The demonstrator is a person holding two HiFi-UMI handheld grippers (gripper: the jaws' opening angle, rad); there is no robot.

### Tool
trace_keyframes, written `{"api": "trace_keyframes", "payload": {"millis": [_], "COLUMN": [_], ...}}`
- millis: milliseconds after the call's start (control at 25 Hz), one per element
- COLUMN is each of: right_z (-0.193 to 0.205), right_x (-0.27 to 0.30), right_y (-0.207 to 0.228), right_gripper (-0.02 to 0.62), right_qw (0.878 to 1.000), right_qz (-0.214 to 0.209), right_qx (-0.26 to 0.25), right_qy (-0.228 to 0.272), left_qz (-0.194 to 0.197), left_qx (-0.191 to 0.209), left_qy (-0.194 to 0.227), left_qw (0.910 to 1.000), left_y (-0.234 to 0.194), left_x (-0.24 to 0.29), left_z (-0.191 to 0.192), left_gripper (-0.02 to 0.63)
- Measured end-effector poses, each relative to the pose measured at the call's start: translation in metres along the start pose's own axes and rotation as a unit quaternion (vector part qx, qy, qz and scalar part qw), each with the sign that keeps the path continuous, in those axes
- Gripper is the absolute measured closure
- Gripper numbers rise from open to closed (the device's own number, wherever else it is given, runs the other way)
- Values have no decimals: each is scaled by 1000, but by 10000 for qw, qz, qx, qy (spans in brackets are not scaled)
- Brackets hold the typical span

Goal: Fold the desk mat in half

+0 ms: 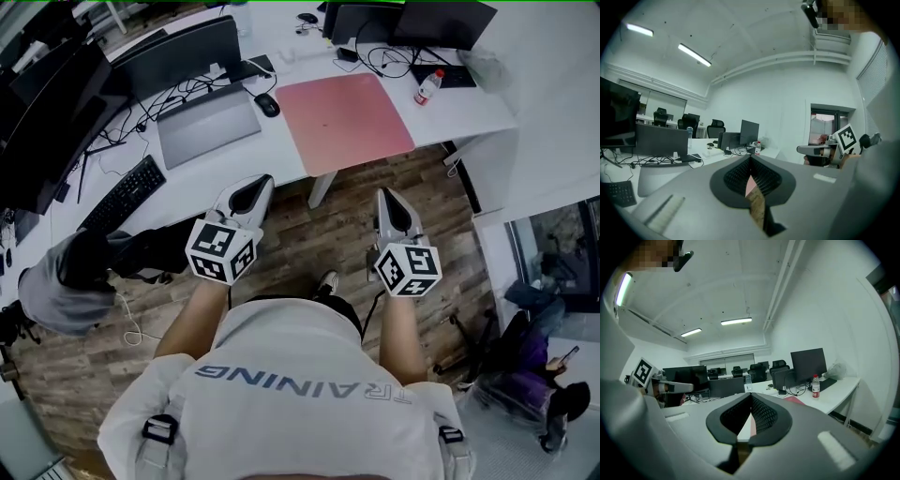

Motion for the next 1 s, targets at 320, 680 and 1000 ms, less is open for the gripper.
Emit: {"api": "trace_keyframes", "payload": {"millis": [320,680,1000], "right_z": [-23,-21,-20], "right_x": [52,125,172], "right_y": [91,131,77], "right_gripper": [581,581,581], "right_qw": [9986,9899,9804], "right_qz": [-504,-1221,-1484], "right_qx": [-3,-345,-684], "right_qy": [-129,-629,-1103], "left_qz": [-557,-1127,-1010], "left_qx": [-65,-363,-674], "left_qy": [-52,-47,-80], "left_qw": [9984,9930,9926], "left_y": [20,10,-49], "left_x": [76,129,131], "left_z": [-33,-41,-36], "left_gripper": [606,606,606]}}
Point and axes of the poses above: the fingertips, and each gripper's own axes: x forward along the fingers, y to its right, z out of its underside, the point moved 1 cm from there along -x, backward along the fingers, and after that the axes turned 13 degrees about -y, right-handed, at the moved point
